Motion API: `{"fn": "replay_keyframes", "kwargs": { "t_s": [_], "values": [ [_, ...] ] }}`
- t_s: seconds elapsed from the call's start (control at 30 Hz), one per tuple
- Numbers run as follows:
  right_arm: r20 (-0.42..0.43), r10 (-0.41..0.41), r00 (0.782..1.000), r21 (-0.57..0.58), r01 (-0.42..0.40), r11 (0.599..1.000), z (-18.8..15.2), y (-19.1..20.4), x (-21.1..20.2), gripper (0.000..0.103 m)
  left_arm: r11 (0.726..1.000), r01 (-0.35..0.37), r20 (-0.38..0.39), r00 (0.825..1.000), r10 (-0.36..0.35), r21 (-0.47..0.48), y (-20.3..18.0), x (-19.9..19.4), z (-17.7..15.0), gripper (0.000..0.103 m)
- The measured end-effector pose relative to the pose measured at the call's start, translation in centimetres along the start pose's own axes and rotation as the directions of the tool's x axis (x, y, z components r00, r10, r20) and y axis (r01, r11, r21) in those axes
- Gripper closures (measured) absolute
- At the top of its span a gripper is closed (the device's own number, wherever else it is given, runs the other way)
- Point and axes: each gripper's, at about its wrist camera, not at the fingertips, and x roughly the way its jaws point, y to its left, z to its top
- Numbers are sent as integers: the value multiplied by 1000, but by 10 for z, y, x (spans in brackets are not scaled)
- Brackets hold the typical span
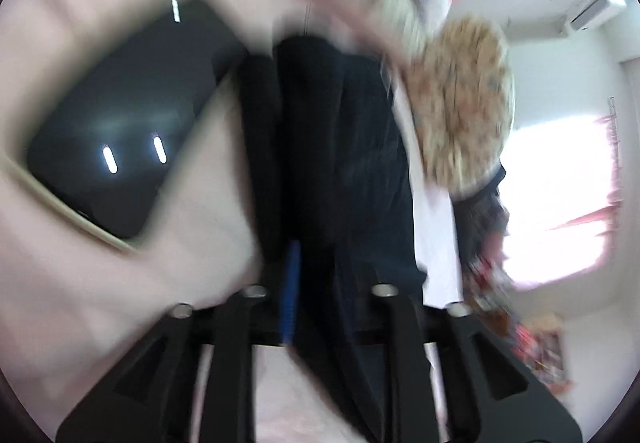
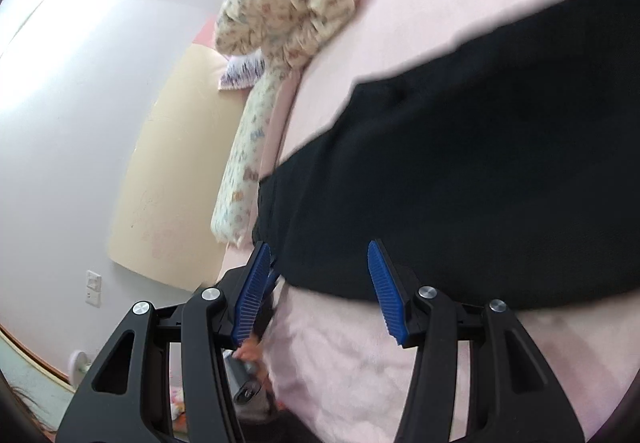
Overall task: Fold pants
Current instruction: 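Grasp the folded trousers again near the hem with the right tool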
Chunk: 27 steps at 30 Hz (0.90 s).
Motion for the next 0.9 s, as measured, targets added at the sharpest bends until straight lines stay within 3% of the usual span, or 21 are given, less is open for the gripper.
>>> {"fn": "replay_keyframes", "kwargs": {
  "t_s": [0.03, 0.07, 0.1, 0.13, 0.17, 0.23, 0.27, 0.33, 0.43, 0.63, 0.73, 0.83, 0.87, 0.9],
  "values": [
    [16, -9, 1000, -16, 9, 1000, 8, 4, -3, 50, 999, -31, 113, 993, 28, 26, -5, -21, 1, 43],
    [34, -26, 999, -37, 27, 999, 18, 10, -5, 50, 999, -28, 191, 981, 20, 39, -10, -36, 0, 36],
    [46, -47, 998, -58, 49, 997, 29, 14, -6, 50, 998, 10, 257, 966, -26, 64, -16, -51, -1, 36],
    [45, -73, 996, -87, 76, 993, 45, 19, -2, 50, 994, 52, 272, 959, -76, 95, -22, -58, -3, 35],
    [35, -103, 994, -112, 106, 988, 58, 23, 4, 50, 985, 101, 256, 957, -134, 141, -32, -59, -5, 29],
    [-15, -167, 986, -162, 163, 973, 86, 27, 25, 50, 957, 195, 135, 965, -227, 214, -50, -43, -13, 23],
    [-41, -216, 975, -184, 205, 961, 99, 27, 39, 50, 941, 241, 35, 966, -257, 239, -59, -27, -20, 23],
    [-92, -290, 953, -221, 264, 939, 119, 26, 65, 51, 923, 274, -122, 961, -250, 270, -76, 3, -39, 22],
    [-137, -414, 900, -335, 352, 874, 131, 29, 106, 52, 911, 278, -240, 948, -209, 304, -92, 30, -58, 20],
    [-185, -574, 798, -516, 418, 748, 126, 27, 166, 53, 913, 228, -282, 950, -134, 337, -106, 52, -66, 17],
    [-174, -624, 762, -560, 445, 699, 124, 24, 180, 54, 930, 209, -291, 949, -119, 303, -100, 51, -67, 16],
    [-186, -652, 735, -572, 459, 680, 121, 15, 187, 56, 942, 210, -310, 943, -123, 263, -79, 44, -59, 16],
    [-183, -664, 725, -579, 466, 669, 122, 14, 191, 71, 944, 205, -314, 942, -119, 258, -77, 46, -58, 16],
    [-180, -676, 714, -595, 469, 653, 119, 10, 193, 102, 945, 202, -315, 942, -115, 258, -77, 46, -58, 16]
  ]
}}
